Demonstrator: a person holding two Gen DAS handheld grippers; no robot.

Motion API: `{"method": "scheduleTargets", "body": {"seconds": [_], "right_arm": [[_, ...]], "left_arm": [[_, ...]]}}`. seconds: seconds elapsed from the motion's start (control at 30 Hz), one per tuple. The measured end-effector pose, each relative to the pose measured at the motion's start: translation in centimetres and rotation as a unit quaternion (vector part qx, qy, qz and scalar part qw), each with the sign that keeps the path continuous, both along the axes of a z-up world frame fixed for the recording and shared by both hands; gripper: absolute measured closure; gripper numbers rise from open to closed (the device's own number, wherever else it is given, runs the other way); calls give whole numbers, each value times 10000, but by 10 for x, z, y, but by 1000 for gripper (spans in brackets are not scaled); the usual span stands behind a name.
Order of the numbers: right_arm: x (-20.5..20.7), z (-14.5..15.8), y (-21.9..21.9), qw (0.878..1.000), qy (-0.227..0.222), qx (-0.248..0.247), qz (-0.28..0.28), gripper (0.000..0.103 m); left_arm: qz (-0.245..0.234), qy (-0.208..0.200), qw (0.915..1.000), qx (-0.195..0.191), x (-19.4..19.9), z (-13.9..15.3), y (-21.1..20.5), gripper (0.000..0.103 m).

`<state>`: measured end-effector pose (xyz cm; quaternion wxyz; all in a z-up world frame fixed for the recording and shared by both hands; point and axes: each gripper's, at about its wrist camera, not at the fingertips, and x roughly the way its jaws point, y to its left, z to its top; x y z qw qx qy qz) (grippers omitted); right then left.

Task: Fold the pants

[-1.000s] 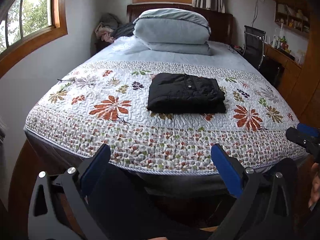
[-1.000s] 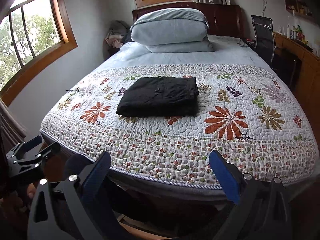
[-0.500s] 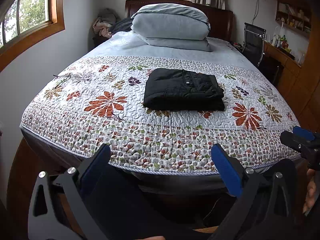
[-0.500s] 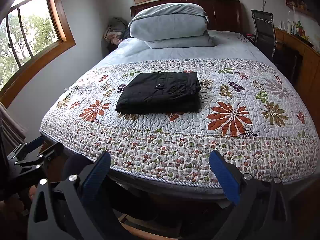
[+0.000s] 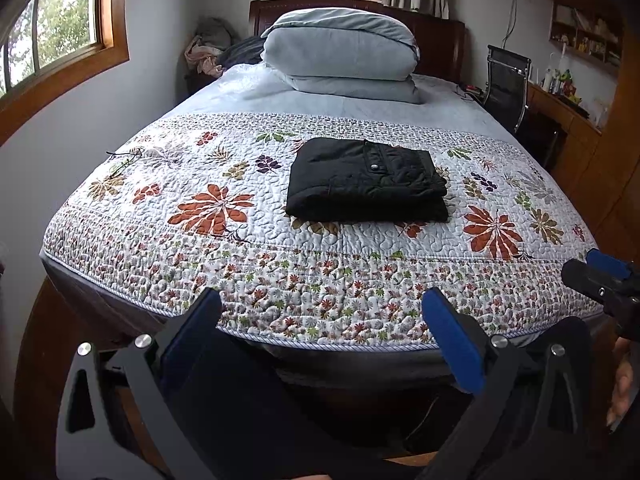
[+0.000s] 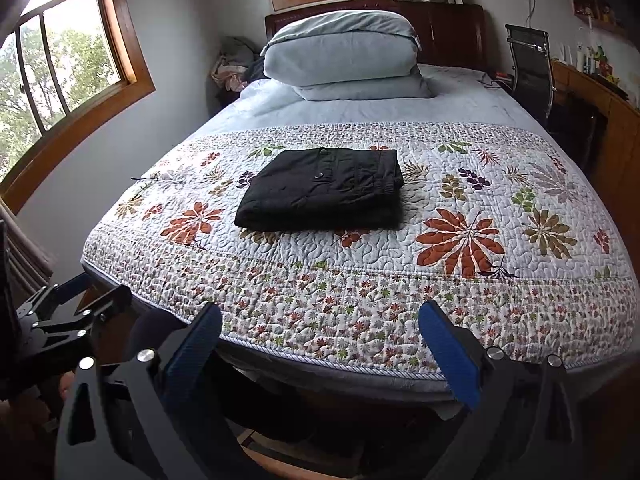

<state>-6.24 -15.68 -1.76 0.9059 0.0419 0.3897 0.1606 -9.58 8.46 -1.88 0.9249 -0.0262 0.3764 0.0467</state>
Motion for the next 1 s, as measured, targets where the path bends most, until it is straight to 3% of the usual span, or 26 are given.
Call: {"method": "scheduleTargets", "body": {"seconds": [1.0], "right_arm": [[3,3,1,9999,-19,-121,21,4]], "left_arm": [[-37,-14,10000,57,2,0,-3,3]]}}
